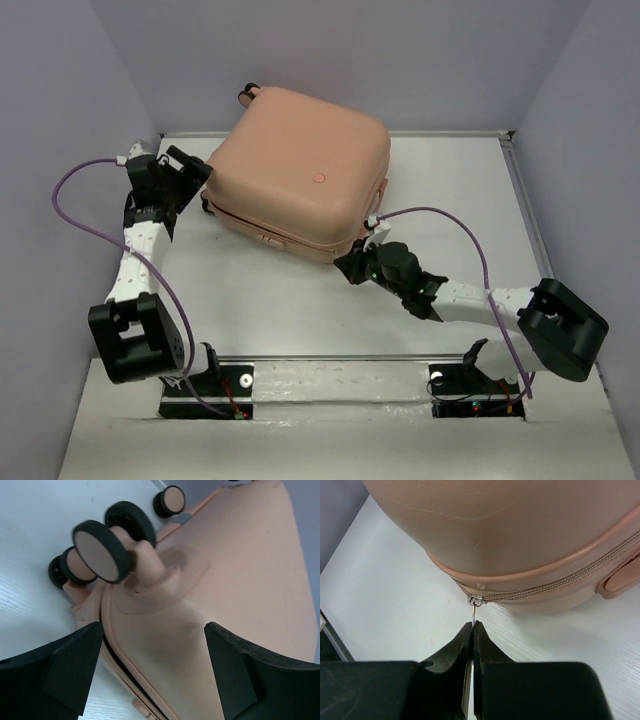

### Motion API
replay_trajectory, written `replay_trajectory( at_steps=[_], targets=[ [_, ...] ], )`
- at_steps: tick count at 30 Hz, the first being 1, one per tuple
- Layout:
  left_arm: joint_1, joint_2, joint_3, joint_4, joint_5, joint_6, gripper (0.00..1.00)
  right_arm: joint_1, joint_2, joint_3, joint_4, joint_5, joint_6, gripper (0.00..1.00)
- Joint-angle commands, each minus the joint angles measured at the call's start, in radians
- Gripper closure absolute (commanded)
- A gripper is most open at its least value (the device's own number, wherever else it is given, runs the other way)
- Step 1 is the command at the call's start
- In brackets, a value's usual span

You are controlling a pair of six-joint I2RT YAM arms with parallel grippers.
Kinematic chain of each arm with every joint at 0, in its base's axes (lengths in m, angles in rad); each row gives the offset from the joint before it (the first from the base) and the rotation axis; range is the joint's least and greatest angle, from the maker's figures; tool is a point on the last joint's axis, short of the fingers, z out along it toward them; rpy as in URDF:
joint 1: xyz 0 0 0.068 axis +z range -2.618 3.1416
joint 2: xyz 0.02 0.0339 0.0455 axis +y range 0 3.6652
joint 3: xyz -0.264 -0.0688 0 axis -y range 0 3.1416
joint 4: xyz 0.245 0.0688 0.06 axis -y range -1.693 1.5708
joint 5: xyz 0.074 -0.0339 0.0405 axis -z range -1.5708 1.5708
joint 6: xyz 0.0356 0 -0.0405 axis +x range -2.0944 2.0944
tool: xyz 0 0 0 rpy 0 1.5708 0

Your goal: Pack the luggage

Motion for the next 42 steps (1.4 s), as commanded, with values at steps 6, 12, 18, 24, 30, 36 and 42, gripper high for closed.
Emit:
replay_trajectory(
  at_steps=[6,12,18,24,30,36,42],
  targets=[
    [0.060,0.229,0.199,0.078,0.070,-0.059,0.04,0.019,-0.021,-0.008,-0.001,-0.141,-0.021,0.93],
    [0.060,0.340,0.286,0.088,0.070,-0.078,0.04,0.019,-0.012,-0.011,0.012,-0.170,-0.024,0.93],
    [0.060,0.401,0.283,0.143,0.082,-0.129,0.06,0.019,-0.019,-0.018,0.012,-0.172,-0.029,0.93],
    [0.060,0.424,0.254,0.261,0.107,-0.218,0.28,0.019,-0.030,-0.021,0.007,-0.176,-0.038,0.93],
    [0.060,0.452,0.245,0.339,0.139,-0.272,0.64,0.019,-0.020,-0.002,-0.002,-0.187,-0.044,0.93],
    [0.049,0.426,0.176,0.426,0.158,-0.286,0.94,0.028,0.013,0.033,0.016,-0.195,-0.047,0.93],
    [-0.031,0.313,-0.064,0.577,0.136,-0.327,0.94,0.169,0.157,0.276,0.022,-0.039,-0.049,0.93]
  ],
)
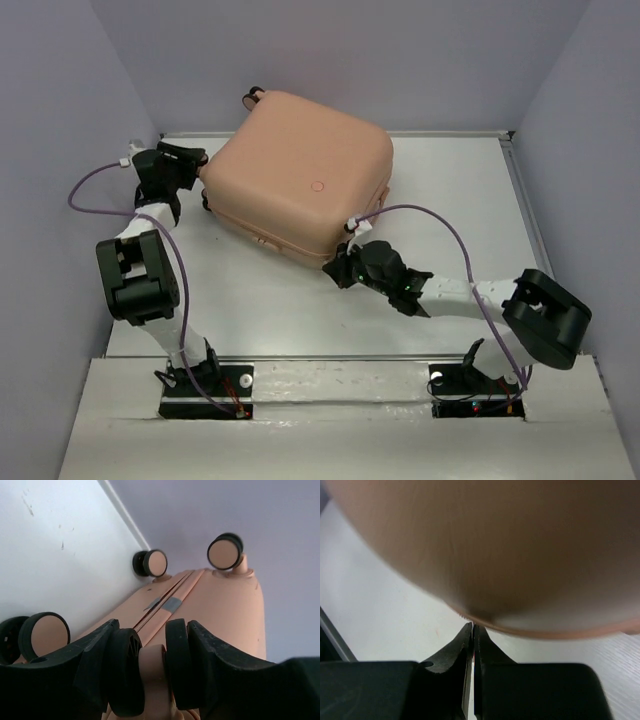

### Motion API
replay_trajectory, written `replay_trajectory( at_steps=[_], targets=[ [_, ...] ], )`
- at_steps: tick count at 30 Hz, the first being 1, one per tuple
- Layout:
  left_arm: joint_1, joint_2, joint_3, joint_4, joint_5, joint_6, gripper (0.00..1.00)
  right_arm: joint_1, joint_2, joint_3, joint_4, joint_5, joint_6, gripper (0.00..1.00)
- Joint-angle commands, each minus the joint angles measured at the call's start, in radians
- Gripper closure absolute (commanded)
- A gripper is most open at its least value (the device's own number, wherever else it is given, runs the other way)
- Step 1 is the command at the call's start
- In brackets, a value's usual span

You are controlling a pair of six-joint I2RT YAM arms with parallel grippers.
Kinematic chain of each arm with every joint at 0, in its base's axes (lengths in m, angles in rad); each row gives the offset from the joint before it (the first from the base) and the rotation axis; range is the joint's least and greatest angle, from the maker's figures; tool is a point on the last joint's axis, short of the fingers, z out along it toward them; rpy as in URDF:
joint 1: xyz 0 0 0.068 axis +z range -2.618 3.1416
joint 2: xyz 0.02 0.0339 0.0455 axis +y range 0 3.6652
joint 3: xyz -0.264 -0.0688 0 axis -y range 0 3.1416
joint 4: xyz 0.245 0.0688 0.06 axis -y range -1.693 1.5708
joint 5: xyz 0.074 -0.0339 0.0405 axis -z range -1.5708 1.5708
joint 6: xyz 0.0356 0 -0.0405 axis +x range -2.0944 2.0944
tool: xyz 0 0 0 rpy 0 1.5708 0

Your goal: Pack the luggage

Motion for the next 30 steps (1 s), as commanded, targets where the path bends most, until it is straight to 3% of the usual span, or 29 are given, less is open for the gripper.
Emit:
replay_trajectory(
  at_steps=[1,3,8,14,20,23,24,25,27,29,30],
  targets=[
    [-0.093,-0.121,-0.173,0.142,0.081,-0.018,0.94,0.143,0.116,0.244,0.058,0.008,0.007,0.93],
    [-0.104,-0.167,-0.240,0.161,0.078,-0.028,0.94,0.144,0.202,0.322,0.077,0.022,0.047,0.93],
    [-0.130,-0.309,-0.384,0.171,0.055,0.001,0.94,0.099,0.229,0.364,0.055,0.085,0.049,0.93],
    [-0.126,-0.507,-0.546,0.174,0.047,0.008,0.94,-0.063,0.013,0.232,-0.034,0.023,-0.014,0.93],
    [-0.151,-0.678,-0.680,0.152,0.086,0.012,0.94,-0.344,-0.244,0.089,-0.163,-0.176,-0.042,0.93],
    [-0.226,-0.743,-0.710,0.119,0.058,0.034,0.94,-0.353,-0.299,-0.031,-0.197,-0.220,0.017,0.93],
    [-0.269,-0.754,-0.717,0.119,0.051,0.035,0.94,-0.353,-0.305,-0.032,-0.161,-0.268,0.018,0.93],
    [-0.285,-0.770,-0.725,0.120,0.040,0.034,0.94,-0.290,-0.302,-0.143,-0.016,-0.306,0.123,0.93],
    [-0.323,-0.788,-0.734,0.119,0.046,0.044,0.94,-0.194,-0.284,-0.202,0.028,-0.244,0.147,0.93],
    [-0.375,-0.817,-0.728,0.093,0.017,0.084,0.94,-0.166,-0.264,-0.189,-0.057,-0.164,0.125,0.93],
    [-0.470,-0.837,-0.709,0.039,-0.045,0.142,0.94,-0.166,-0.267,-0.189,-0.064,-0.135,0.113,0.93]
  ],
)
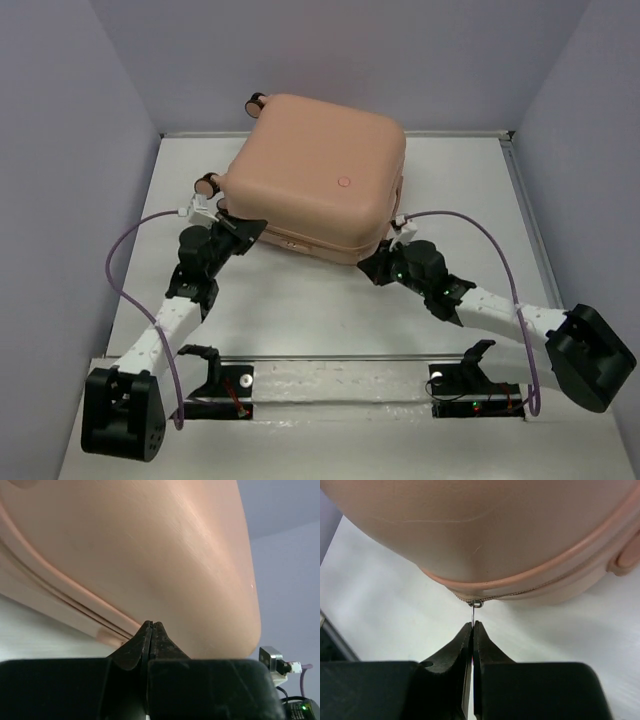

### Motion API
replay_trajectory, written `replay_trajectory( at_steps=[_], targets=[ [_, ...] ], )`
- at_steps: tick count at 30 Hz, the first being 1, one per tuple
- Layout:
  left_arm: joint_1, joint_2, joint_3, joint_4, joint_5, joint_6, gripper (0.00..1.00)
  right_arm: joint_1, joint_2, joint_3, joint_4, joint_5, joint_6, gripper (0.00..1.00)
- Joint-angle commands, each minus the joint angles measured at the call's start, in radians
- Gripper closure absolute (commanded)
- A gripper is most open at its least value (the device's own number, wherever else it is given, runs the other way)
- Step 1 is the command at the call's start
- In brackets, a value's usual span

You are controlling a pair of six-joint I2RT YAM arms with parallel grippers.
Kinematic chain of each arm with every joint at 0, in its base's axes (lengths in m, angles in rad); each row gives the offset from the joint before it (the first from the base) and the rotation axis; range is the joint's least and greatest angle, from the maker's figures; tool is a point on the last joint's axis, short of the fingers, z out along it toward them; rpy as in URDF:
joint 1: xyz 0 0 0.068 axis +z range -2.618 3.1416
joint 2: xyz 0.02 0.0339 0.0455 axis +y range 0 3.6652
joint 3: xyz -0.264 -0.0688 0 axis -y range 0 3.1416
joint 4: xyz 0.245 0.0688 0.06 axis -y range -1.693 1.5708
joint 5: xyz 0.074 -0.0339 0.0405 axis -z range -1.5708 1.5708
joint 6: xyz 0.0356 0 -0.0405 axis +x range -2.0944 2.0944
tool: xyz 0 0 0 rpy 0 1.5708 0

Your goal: Pack the luggage

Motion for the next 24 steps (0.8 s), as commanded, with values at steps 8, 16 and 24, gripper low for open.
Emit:
replay_trajectory(
  at_steps=[8,16,24],
  targets=[
    [-0.456,0.077,0.086,-0.108,-0.232,0.262,0.94,0.090,-0.051,-0.015,-0.058,0.022,0.027,0.93],
    [-0.541,0.336,0.233,0.008,-0.226,0.317,0.84,0.081,-0.142,-0.018,-0.093,-0.026,0.012,0.93],
    [-0.524,0.615,0.428,0.093,-0.183,0.288,0.94,0.496,0.364,0.435,0.019,0.197,0.007,0.93]
  ],
)
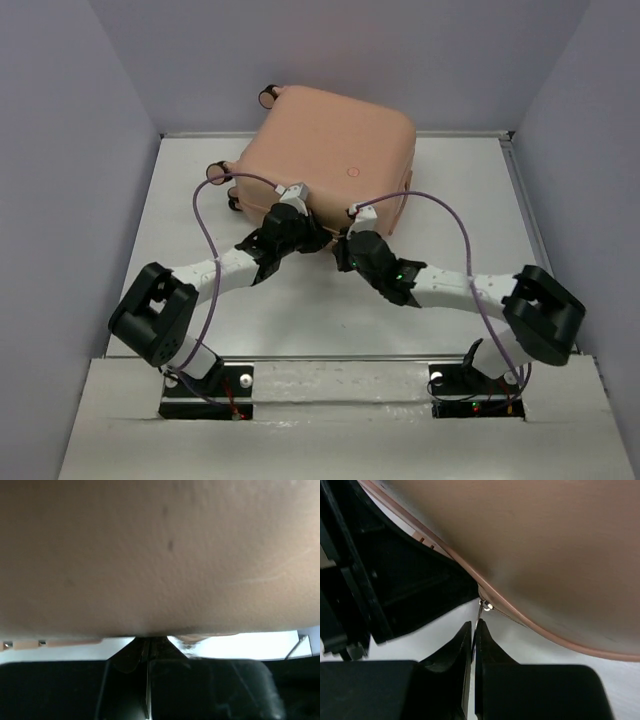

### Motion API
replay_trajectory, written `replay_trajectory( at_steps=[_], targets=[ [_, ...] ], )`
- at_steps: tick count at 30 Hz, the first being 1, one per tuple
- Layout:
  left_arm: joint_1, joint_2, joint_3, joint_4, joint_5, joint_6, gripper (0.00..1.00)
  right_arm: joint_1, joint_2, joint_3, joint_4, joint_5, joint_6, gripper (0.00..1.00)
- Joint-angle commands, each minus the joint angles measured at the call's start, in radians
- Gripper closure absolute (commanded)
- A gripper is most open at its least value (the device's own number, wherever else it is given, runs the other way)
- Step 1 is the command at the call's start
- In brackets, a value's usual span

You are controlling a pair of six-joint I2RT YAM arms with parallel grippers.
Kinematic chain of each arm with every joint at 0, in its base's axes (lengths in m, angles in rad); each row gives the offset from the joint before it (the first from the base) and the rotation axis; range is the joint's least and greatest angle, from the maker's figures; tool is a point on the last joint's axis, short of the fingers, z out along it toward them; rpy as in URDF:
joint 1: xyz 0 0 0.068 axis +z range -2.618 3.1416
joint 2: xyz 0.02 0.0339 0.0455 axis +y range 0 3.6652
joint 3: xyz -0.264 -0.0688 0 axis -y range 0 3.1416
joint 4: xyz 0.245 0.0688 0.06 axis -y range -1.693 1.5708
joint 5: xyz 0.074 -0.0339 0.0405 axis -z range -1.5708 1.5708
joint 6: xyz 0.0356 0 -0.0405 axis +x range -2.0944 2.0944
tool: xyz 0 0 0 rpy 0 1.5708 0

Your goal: Pack the luggage

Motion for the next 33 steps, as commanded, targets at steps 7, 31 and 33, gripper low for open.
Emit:
replay_trajectory(
  at_steps=[7,31,33],
  targets=[
    [0.011,0.098,0.077,0.210,0.028,-0.056,0.94,0.066,-0.016,-0.020,0.258,-0.110,0.047,0.93],
    [0.753,-0.062,0.318,-0.236,0.291,-0.122,0.10,0.000,-0.071,-0.098,0.224,-0.188,0.007,0.93],
    [0.763,-0.002,0.367,-0.238,0.306,-0.126,0.10,0.000,-0.064,-0.097,0.223,-0.202,0.004,0.93]
  ],
)
